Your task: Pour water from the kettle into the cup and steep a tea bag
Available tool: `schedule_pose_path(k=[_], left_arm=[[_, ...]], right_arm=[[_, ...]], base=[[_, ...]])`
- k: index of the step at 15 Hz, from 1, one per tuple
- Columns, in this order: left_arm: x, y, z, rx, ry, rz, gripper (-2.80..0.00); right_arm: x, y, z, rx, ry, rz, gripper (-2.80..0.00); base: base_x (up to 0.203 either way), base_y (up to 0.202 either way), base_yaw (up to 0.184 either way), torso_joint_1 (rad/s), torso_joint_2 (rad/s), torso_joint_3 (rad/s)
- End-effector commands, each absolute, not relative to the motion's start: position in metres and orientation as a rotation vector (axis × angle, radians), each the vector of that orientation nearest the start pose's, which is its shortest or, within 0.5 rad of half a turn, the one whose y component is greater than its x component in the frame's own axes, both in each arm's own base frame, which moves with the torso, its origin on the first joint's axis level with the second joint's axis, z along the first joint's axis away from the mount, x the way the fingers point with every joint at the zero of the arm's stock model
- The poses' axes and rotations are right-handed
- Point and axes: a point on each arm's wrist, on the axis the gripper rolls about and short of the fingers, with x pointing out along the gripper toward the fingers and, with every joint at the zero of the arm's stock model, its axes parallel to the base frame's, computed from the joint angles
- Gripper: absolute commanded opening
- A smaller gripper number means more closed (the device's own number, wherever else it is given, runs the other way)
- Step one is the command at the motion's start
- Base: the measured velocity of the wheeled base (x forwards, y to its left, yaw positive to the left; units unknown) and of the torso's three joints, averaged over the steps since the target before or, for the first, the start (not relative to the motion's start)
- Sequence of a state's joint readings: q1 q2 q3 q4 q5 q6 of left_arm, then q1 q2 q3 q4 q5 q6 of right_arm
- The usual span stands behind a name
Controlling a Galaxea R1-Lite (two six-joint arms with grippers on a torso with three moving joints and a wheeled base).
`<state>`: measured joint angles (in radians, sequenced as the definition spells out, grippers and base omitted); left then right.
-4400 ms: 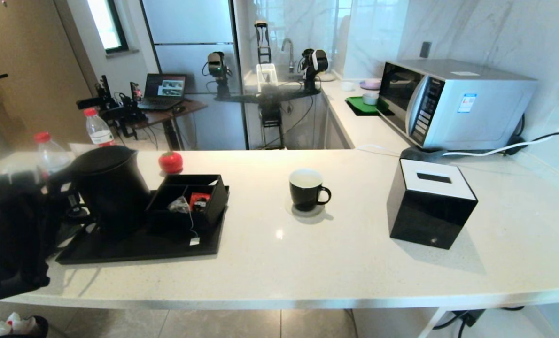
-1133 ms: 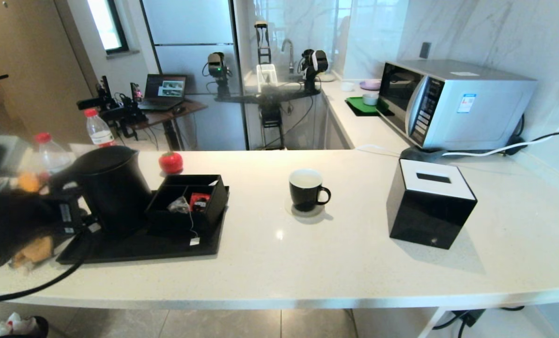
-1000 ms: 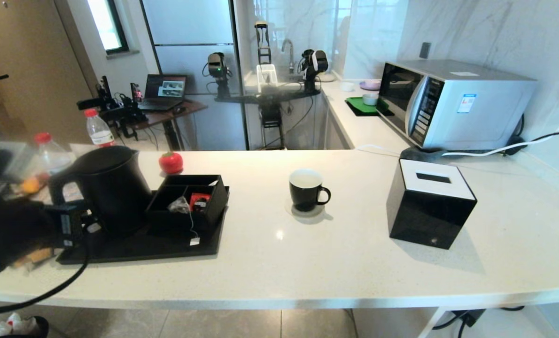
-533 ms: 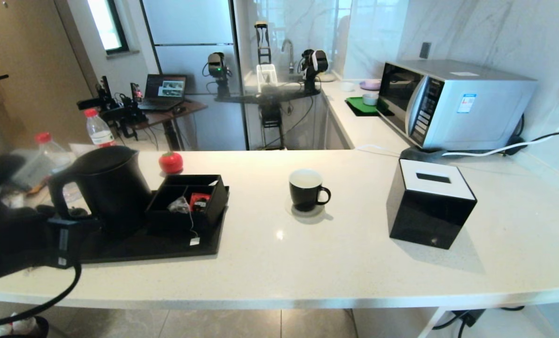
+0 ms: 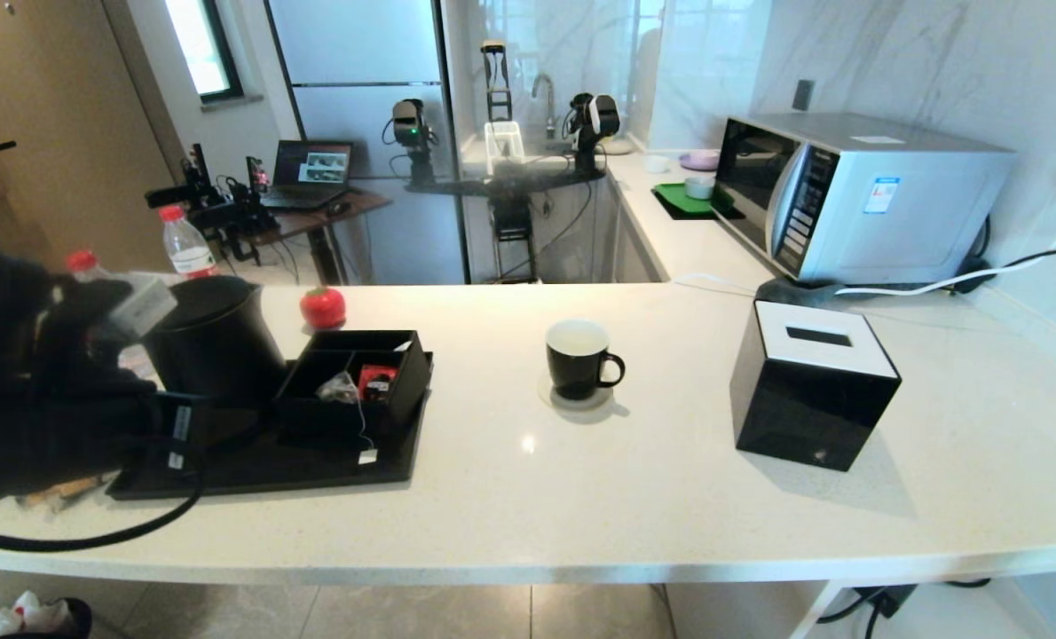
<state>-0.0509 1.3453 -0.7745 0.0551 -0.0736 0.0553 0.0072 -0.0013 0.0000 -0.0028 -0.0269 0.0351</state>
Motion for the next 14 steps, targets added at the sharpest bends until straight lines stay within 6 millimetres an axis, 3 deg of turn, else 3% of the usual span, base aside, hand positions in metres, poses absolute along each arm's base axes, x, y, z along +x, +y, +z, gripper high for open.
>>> schedule_pose_path(k=[1, 9, 14], left_arm=[[0.218, -0.016, 0.190, 0.050, 0.681, -0.156, 0.00], [0.267, -0.021, 0.171, 0.069, 0.767, -0.170, 0.00], [0.301, -0.008, 0.161, 0.083, 0.772, -0.277, 0.00]], right_arm=[[-0.023, -0.001, 0.076, 0.035, -0.003, -0.020, -2.80], [-0.023, -0.001, 0.076, 0.035, -0.003, -0.020, -2.80], [-0.023, -0.001, 0.076, 0.035, -0.003, -0.020, -2.80]], base=[[0.000, 0.000, 0.000, 0.000, 0.00, 0.000], [0.000, 0.000, 0.000, 0.000, 0.00, 0.000], [0.000, 0.000, 0.000, 0.000, 0.00, 0.000]])
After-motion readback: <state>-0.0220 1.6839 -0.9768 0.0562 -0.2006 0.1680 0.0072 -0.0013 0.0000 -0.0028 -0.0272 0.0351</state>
